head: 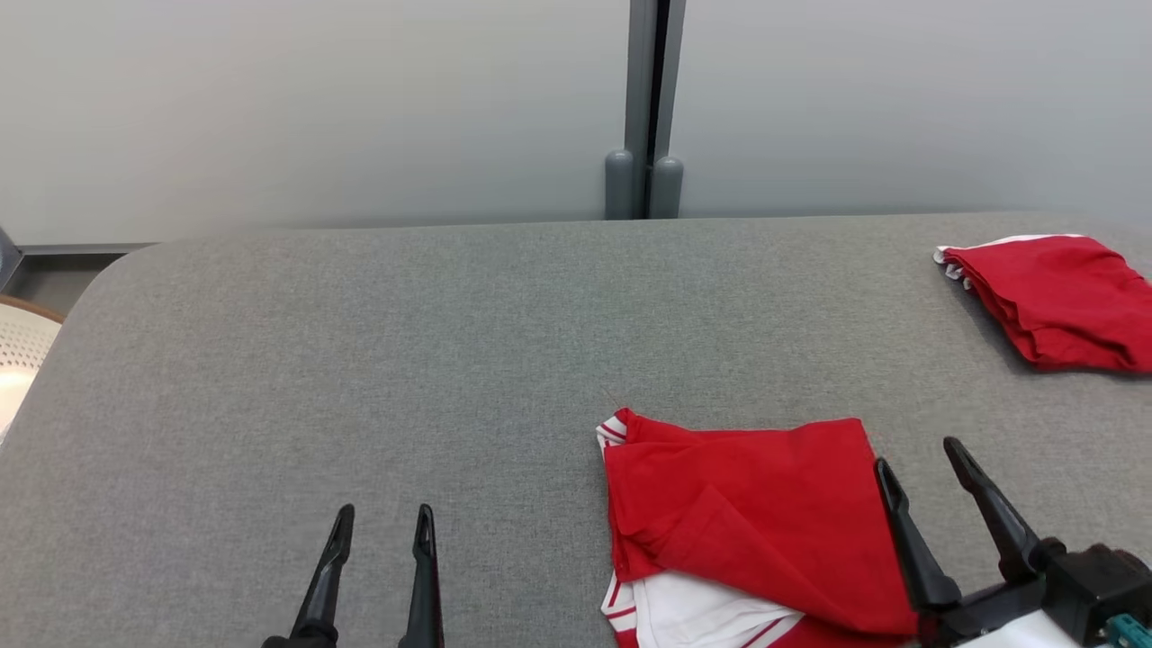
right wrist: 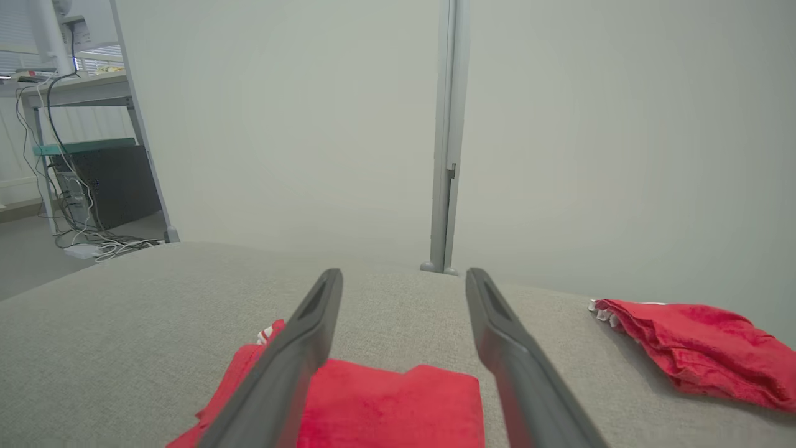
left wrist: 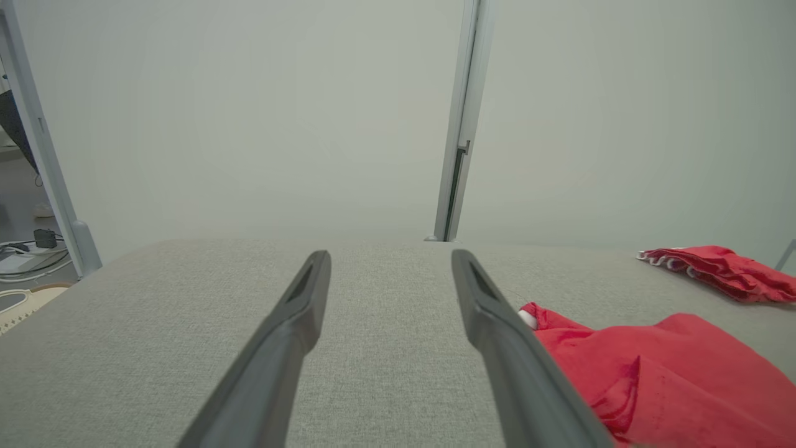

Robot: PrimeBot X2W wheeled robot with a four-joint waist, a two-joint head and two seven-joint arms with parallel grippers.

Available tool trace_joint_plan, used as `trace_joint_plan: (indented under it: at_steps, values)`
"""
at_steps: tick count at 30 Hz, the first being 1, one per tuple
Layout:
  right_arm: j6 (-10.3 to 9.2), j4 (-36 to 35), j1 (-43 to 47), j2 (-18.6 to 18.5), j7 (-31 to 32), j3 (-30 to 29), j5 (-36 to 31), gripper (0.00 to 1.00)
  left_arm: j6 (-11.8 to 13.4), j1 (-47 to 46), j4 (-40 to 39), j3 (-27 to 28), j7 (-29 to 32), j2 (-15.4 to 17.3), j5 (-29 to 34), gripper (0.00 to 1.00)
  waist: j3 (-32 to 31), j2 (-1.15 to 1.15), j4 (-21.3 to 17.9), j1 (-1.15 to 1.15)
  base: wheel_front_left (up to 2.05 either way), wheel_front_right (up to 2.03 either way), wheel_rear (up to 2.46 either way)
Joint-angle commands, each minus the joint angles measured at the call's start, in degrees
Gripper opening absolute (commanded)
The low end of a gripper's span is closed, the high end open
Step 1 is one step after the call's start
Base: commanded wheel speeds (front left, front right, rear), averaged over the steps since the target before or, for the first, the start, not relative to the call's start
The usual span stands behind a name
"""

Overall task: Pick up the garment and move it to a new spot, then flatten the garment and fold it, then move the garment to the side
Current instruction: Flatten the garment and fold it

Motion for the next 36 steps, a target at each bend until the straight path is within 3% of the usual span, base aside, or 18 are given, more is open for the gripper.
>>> trace_joint_plan:
  at_steps: [1, 2, 3, 4, 5, 11, 17, 23, 29, 36]
  values:
    - [-0.06, -0.35, 1.49, 0.61, -0.25, -0.32, -0.38, 1.00, -1.22, 0.72, 0.29, 0.21, -0.07, 0.14, 0.32, 1.00, -0.73, -0.01, -0.51, 0.00, 0.00, 0.00, 0.00]
    - [-0.06, -0.06, 1.96, 0.85, -0.26, -0.29, -0.23, 1.00, -1.73, 0.81, 0.47, 0.23, -0.07, 0.15, 0.58, 1.00, -0.90, -0.01, -0.51, 0.00, 0.00, 0.00, 0.00]
    - [-0.06, 0.53, 2.22, 0.84, -0.26, -0.13, -0.09, 0.91, -2.17, 0.90, 0.61, 0.28, -0.07, 0.18, 0.74, 1.00, -1.02, -0.01, -0.47, 0.00, 0.00, 0.00, 0.00]
    - [-0.06, 1.26, 2.07, 0.58, -0.26, 0.36, 0.00, 0.36, -2.45, 0.90, 0.79, 0.23, -0.07, 0.16, 0.75, 1.00, -1.11, -0.01, -0.34, 0.00, 0.00, 0.00, 0.00]
    - [-0.06, 2.20, 1.61, 0.17, -0.26, 0.94, 0.30, 0.00, -2.67, 0.79, 0.92, 0.11, -0.07, 0.16, 0.84, 1.00, -1.13, -0.01, -0.14, 0.00, 0.00, 0.00, 0.00]
    - [-0.06, 10.95, -4.69, -5.23, -0.20, 7.73, 1.76, 0.00, -3.82, -0.46, 1.55, -1.12, -0.07, 0.17, 1.59, 1.00, -0.77, -0.01, 1.74, 0.00, 0.00, 0.00, 0.00]
    - [-0.06, 21.71, -15.05, -13.50, -0.09, 26.04, 9.94, 0.00, -4.56, -1.73, 2.76, -3.09, -0.07, 0.16, 1.87, 1.00, 0.59, -0.01, 5.65, 0.00, 0.00, 0.00, 0.00]
    - [-0.06, 25.32, -24.41, -19.83, -0.12, 41.99, 17.90, 0.00, -4.10, -3.71, 3.24, -4.72, -0.07, 0.16, 0.97, 1.00, 3.86, -0.01, 8.50, 0.00, 0.00, 0.00, 0.00]
    - [-0.06, 22.22, -31.40, -22.01, -0.17, 56.21, 28.63, 0.00, -3.00, -6.62, 3.16, -6.26, -0.07, 0.15, 0.19, 1.00, 7.04, -0.01, 9.93, 0.00, 0.00, 0.00, 0.00]
    - [-0.06, 15.07, -30.53, -23.06, -0.17, 59.07, 28.68, 0.00, -2.64, -7.77, 2.44, -6.28, -0.07, 0.15, 0.91, 1.00, 7.85, -0.01, 10.01, 0.00, 0.00, 0.00, 0.00]
